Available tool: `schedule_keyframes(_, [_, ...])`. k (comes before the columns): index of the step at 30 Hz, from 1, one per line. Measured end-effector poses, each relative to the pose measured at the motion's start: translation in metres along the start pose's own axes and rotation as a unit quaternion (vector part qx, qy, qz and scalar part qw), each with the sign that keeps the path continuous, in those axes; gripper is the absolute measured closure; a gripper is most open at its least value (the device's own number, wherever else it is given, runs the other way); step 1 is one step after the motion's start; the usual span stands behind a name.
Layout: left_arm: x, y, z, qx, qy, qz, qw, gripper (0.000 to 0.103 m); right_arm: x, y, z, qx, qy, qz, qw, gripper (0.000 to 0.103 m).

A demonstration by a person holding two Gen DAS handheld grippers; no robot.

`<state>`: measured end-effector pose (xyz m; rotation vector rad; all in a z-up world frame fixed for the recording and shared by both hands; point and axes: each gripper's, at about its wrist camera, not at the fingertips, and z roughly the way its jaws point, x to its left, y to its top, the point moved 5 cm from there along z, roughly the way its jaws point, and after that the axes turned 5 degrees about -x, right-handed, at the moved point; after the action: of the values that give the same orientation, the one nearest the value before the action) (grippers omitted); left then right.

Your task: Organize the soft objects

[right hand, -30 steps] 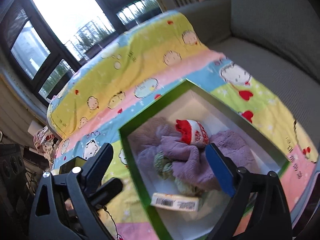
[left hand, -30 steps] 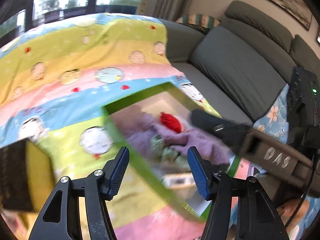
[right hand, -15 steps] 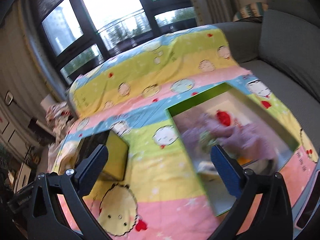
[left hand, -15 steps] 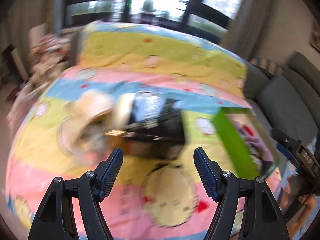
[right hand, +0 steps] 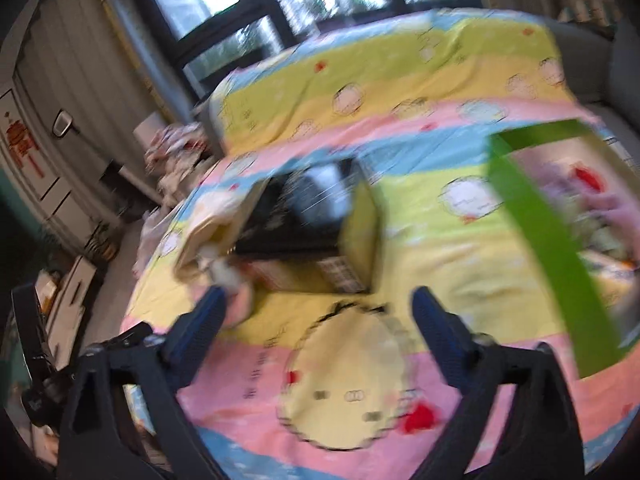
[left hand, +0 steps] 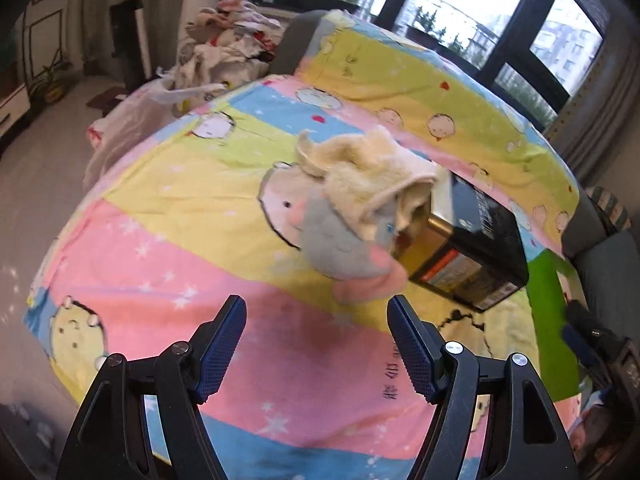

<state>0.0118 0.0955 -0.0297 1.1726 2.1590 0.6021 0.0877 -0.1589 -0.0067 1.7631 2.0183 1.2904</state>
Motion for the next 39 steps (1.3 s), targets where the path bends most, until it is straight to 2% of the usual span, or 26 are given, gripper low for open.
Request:
schedule_keyframes(1, [0.004,0.000,-0.003,-0.005,0.012,0.001,0.9999,0.030,0.010,-0.003,0.010,0.015,0.010,0.000,1.000,0.025])
schedule_keyframes(4, [0.016,0.002,-0.007,-0.010,0.027,-0.005,0.9996,0.029,0.045,-0.005,0.036,0.054,0.038,-0.012,0.998,0.028])
schedule_keyframes(9, [0.035,0.007,-0.010,0.002,-0.005,-0.048,0.9988,0.029,0.096,0.028,0.060,0.056,0.076,-0.003,0.996,0.028])
schedule_keyframes(13, [0.048,0.012,-0.013,-0.003,-0.002,-0.068,0.9977,0.029,0.125,0.042,0.095,0.082,0.061,-0.010,0.995,0.038])
schedule_keyframes(19, [0.064,0.015,-0.016,-0.004,-0.003,-0.090,0.9959,0.030,0.140,0.036,0.142,0.124,0.014,-0.040,0.991,0.048])
schedule_keyframes(21, [0.067,0.016,-0.017,-0.003,-0.005,-0.094,0.9955,0.030,0.138,0.033,0.154,0.139,0.007,-0.029,0.990,0.057])
schedule_keyframes(23, [0.068,0.017,-0.017,-0.005,-0.011,-0.101,0.9948,0.030,0.137,0.033,0.162,0.144,-0.001,-0.036,0.989,0.082])
schedule_keyframes(25, [0.069,0.017,-0.017,-0.003,-0.015,-0.103,0.9946,0.030,0.138,0.034,0.169,0.138,-0.016,-0.051,0.989,0.094])
schedule_keyframes(30, [0.070,0.018,-0.016,-0.004,-0.007,-0.101,0.9948,0.030,0.145,0.062,0.138,0.079,0.026,-0.046,0.995,0.094])
schedule_keyframes(36, [0.065,0.017,-0.014,0.001,-0.004,-0.093,0.9956,0.030,0.150,0.116,0.037,-0.022,0.069,-0.061,0.996,0.095])
schedule_keyframes(39, [0.059,0.016,-0.014,0.001,-0.007,-0.086,0.9962,0.030,0.150,0.131,-0.013,-0.058,0.081,-0.070,0.993,0.094])
